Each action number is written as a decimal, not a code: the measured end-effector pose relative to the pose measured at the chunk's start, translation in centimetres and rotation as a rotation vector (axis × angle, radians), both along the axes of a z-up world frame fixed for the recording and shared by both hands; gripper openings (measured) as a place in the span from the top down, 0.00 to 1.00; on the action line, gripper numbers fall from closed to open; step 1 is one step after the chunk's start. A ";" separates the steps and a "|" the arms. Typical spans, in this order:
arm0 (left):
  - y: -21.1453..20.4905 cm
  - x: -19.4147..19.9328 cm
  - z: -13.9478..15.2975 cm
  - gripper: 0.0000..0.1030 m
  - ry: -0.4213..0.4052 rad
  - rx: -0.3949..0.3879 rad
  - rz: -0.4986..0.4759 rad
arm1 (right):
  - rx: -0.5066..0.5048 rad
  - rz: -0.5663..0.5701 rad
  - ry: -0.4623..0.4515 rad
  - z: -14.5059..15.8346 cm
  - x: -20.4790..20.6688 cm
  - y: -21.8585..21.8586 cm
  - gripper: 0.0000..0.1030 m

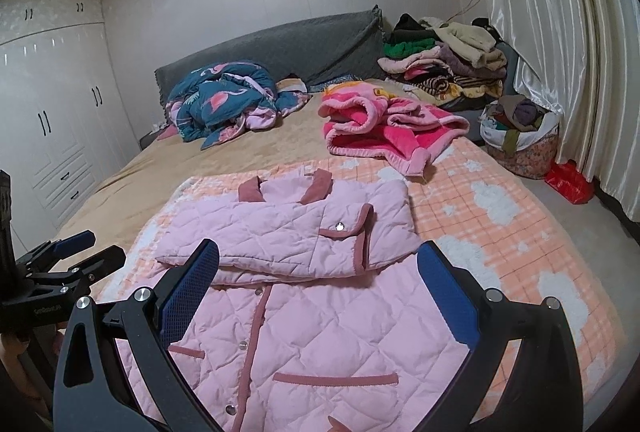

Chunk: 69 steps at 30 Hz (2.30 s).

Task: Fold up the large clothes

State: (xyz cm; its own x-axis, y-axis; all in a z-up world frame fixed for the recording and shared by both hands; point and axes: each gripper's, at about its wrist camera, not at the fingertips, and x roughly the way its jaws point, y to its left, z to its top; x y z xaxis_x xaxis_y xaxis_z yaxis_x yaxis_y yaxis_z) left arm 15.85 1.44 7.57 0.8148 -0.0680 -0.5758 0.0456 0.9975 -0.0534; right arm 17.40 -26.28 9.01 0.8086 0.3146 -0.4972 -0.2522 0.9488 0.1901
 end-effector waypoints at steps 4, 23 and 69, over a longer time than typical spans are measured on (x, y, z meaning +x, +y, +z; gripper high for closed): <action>-0.4 -0.5 0.2 0.09 -0.001 0.006 -0.002 | -0.002 0.002 -0.007 0.3 -0.8 -0.4 0.04; -1.3 -4.3 0.5 0.09 0.025 -0.028 -0.015 | -0.041 0.009 -0.024 1.0 -4.9 -2.2 0.04; -2.0 -10.5 -5.5 0.09 0.140 0.041 0.025 | -0.141 0.013 0.086 -5.8 -10.1 -4.7 0.04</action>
